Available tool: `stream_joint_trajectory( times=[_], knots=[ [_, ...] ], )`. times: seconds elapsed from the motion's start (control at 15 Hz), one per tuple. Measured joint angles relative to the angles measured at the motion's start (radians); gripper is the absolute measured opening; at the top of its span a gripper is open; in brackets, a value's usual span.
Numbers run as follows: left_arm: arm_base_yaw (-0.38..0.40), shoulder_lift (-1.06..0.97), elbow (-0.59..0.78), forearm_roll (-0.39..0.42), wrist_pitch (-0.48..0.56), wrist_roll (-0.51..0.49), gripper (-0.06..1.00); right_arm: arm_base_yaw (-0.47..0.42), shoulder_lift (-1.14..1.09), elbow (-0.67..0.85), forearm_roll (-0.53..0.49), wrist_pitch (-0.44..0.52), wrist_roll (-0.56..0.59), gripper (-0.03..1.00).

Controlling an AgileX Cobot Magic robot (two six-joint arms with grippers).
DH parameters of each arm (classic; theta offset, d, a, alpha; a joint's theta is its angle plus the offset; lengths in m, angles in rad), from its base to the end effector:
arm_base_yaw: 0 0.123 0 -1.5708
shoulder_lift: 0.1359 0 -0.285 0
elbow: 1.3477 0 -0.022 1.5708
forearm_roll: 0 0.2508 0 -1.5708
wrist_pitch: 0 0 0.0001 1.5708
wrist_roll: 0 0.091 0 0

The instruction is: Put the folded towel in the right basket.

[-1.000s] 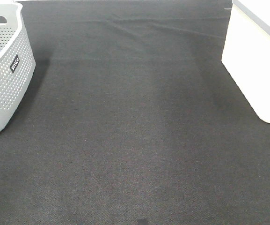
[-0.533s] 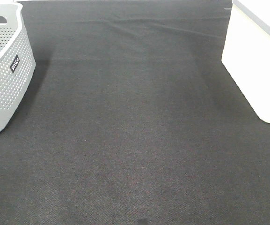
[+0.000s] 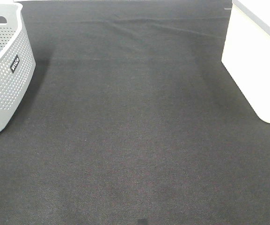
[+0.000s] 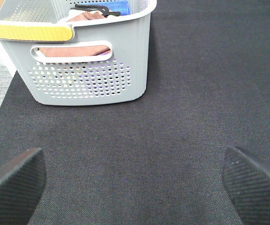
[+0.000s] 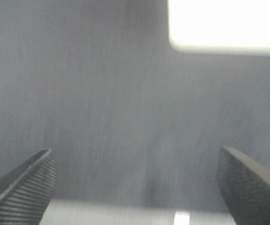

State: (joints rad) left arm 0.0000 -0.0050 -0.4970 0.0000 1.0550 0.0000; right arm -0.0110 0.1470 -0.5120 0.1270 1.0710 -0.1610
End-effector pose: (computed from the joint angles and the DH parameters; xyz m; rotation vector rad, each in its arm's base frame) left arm -0.0050 0.0000 0.2769 0.0000 2.0366 0.0000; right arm 0.0162 0.0099 0.2796 -0.1598 2.1766 0.0589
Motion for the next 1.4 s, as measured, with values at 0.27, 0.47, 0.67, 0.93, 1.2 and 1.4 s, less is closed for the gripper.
stream_joint_trajectory(
  times=[0.27,0.47,0.67,0.93,1.2,1.4],
  knots=[
    [0.000,0.000,0.000,0.000,0.000,0.000,0.97,0.000,-0.151,0.000,-0.001,0.000,0.000,0.87],
    [0.000,0.000,0.000,0.000,0.000,0.000,0.97,0.000,-0.154,0.003,-0.003,0.000,0.000,0.87],
    [0.000,0.000,0.000,0.000,0.000,0.000,0.97,0.000,-0.154,0.005,-0.003,0.000,0.000,0.87],
    [0.000,0.000,0.000,0.000,0.000,0.000,0.97,0.000,-0.154,0.005,-0.003,0.000,0.000,0.87],
    [0.000,0.000,0.000,0.000,0.000,0.000,0.97,0.000,-0.154,0.005,-0.002,0.000,0.000,0.87],
    [0.000,0.000,0.000,0.000,0.000,0.000,0.97,0.000,-0.154,0.005,-0.002,0.000,0.000,0.87]
  ],
)
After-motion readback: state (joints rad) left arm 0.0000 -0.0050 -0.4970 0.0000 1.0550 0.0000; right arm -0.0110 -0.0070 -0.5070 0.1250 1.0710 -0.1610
